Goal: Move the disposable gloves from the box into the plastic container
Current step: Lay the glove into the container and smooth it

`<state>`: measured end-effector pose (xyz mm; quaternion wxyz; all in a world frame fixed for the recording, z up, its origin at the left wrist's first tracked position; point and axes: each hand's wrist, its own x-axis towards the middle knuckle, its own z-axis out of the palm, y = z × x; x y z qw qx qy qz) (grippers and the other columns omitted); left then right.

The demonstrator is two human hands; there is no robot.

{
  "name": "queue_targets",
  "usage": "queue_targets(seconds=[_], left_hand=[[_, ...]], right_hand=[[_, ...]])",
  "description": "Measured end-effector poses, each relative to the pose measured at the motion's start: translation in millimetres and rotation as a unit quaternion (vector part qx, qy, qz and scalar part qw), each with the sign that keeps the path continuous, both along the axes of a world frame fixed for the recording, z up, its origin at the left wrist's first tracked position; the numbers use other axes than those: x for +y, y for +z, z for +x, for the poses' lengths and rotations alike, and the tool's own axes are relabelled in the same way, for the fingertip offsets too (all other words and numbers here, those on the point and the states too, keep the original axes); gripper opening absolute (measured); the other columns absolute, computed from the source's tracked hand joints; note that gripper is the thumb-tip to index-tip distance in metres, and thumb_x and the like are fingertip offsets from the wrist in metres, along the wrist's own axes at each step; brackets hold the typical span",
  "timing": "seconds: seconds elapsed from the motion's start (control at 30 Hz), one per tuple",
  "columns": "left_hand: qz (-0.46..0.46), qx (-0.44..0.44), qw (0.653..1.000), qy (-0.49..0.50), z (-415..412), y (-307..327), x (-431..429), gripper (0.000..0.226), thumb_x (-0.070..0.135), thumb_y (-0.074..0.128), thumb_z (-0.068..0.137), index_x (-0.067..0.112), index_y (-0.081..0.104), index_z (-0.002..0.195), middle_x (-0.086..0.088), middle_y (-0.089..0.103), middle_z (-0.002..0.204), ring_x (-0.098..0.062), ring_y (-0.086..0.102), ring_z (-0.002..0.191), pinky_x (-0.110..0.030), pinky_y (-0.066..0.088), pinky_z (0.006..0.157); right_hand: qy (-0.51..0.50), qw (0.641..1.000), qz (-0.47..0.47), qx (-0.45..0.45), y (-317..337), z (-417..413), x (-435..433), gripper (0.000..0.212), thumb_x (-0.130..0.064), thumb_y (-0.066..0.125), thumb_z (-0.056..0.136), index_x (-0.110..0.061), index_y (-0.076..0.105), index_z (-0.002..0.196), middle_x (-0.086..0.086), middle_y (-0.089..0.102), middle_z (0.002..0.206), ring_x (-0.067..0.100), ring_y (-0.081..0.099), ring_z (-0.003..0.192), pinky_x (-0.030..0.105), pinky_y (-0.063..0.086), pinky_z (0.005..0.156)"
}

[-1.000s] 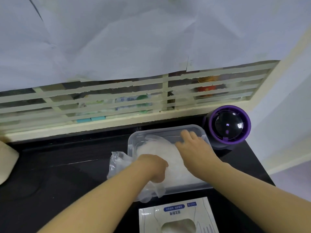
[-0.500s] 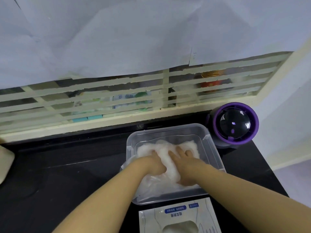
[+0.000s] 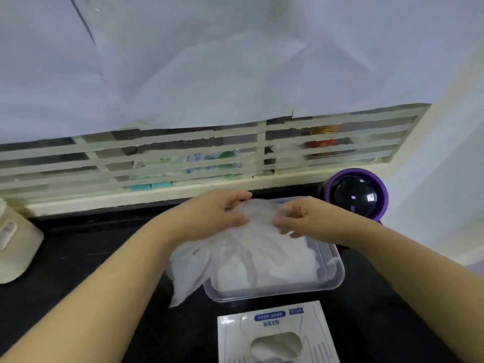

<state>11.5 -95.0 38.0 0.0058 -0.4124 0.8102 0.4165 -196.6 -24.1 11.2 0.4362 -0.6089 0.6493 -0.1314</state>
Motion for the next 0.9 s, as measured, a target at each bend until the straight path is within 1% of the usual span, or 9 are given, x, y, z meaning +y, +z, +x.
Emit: queue_targets(seconds=[0.07, 0.13, 0.23, 0.3, 0.4, 0.53, 0.7, 0.8, 0.9], left_hand=[[-0.003, 0.116, 0.992, 0.056, 5.0, 12.5, 6.4, 0.032, 0.034, 0.056, 0.096, 0.049, 0.054, 0.125, 0.027, 0.063, 0.116, 0.007, 0.059, 0.104, -0.022, 0.046, 0.092], [0.0, 0.209, 0.971, 0.119, 4.5, 17.7, 12.2, 0.033, 0.029, 0.055, 0.097, 0.044, 0.057, 0.126, 0.02, 0.068, 0.113, -0.004, 0.064, 0.104, -0.032, 0.05, 0.092], [-0.01, 0.267, 0.94, 0.211, 1.5, 18.0, 23.4, 0.034, 0.02, 0.054, 0.098, 0.036, 0.058, 0.127, 0.009, 0.07, 0.11, -0.011, 0.067, 0.095, -0.034, 0.055, 0.083], [-0.009, 0.293, 0.923, 0.25, -0.6, 19.3, 30.7, 0.031, 0.016, 0.053, 0.097, 0.035, 0.063, 0.12, 0.007, 0.071, 0.102, -0.012, 0.068, 0.091, -0.031, 0.055, 0.077], [0.018, 0.339, 0.892, 0.299, -2.6, 21.5, 41.7, 0.022, 0.012, 0.053, 0.096, 0.03, 0.066, 0.101, 0.01, 0.072, 0.081, -0.005, 0.068, 0.073, -0.018, 0.051, 0.059], [0.208, 0.447, 0.798, 0.348, -5.9, 26.4, 54.9, 0.015, 0.009, 0.048, 0.1, 0.01, 0.062, 0.104, 0.0, 0.074, 0.075, -0.009, 0.071, 0.067, -0.022, 0.055, 0.055], [0.32, 0.502, 0.716, 0.365, -7.9, 25.5, 63.9, 0.026, 0.011, 0.043, 0.103, -0.002, 0.057, 0.121, -0.022, 0.071, 0.107, -0.031, 0.071, 0.095, -0.046, 0.056, 0.089], [0.354, 0.522, 0.686, 0.363, -8.8, 24.9, 67.1, 0.028, 0.015, 0.039, 0.104, -0.003, 0.056, 0.118, -0.023, 0.07, 0.107, -0.031, 0.071, 0.095, -0.044, 0.058, 0.084], [0.378, 0.526, 0.675, 0.353, -4.1, 25.1, 66.2, 0.04, 0.026, 0.035, 0.106, -0.003, 0.052, 0.127, -0.024, 0.066, 0.117, -0.034, 0.067, 0.106, -0.045, 0.055, 0.086]], right_hand=[[-0.089, 0.977, -0.002, -0.195, 14.9, 5.7, 8.0, 0.047, -0.051, 0.055, 0.084, -0.023, 0.06, 0.122, -0.004, 0.066, 0.115, 0.013, 0.064, 0.104, 0.033, 0.052, 0.094], [-0.187, 0.94, -0.052, -0.28, 20.3, 15.9, 15.0, 0.06, -0.055, 0.057, 0.077, -0.022, 0.054, 0.127, -0.004, 0.063, 0.119, 0.015, 0.062, 0.108, 0.034, 0.052, 0.093], [-0.331, 0.859, -0.349, -0.174, 24.3, 31.9, 29.9, 0.037, -0.04, 0.066, 0.086, -0.025, 0.054, 0.117, -0.012, 0.058, 0.109, 0.008, 0.058, 0.099, 0.024, 0.051, 0.082], [-0.288, 0.813, -0.496, -0.1, 34.8, 42.0, 43.0, 0.013, -0.031, 0.064, 0.088, -0.034, 0.055, 0.098, -0.012, 0.06, 0.094, 0.009, 0.058, 0.083, 0.018, 0.05, 0.071], [-0.147, 0.887, -0.429, -0.089, 44.8, 58.2, 56.1, 0.006, -0.029, 0.06, 0.089, -0.031, 0.06, 0.095, -0.012, 0.061, 0.083, 0.006, 0.058, 0.077, 0.012, 0.049, 0.067], [-0.088, 0.961, -0.262, -0.002, 32.2, 71.2, 58.4, 0.063, -0.046, 0.066, 0.083, -0.028, 0.042, 0.137, -0.022, 0.045, 0.113, -0.003, 0.049, 0.101, 0.01, 0.04, 0.083], [-0.126, 0.953, -0.258, -0.095, 31.0, 84.2, 66.7, 0.032, -0.036, 0.07, 0.083, -0.047, 0.049, 0.105, -0.031, 0.054, 0.096, -0.018, 0.052, 0.09, 0.003, 0.042, 0.075], [-0.173, 0.94, -0.271, -0.109, 35.2, 80.5, 68.1, 0.012, -0.027, 0.063, 0.09, -0.017, 0.069, 0.091, -0.014, 0.059, 0.072, -0.004, 0.051, 0.06, 0.004, 0.039, 0.06], [-0.209, 0.941, -0.222, -0.147, 41.4, 69.4, 73.1, 0.034, -0.031, 0.057, 0.094, -0.004, 0.067, 0.076, -0.001, 0.051, 0.059, 0.008, 0.042, 0.052, 0.017, 0.038, 0.057]])
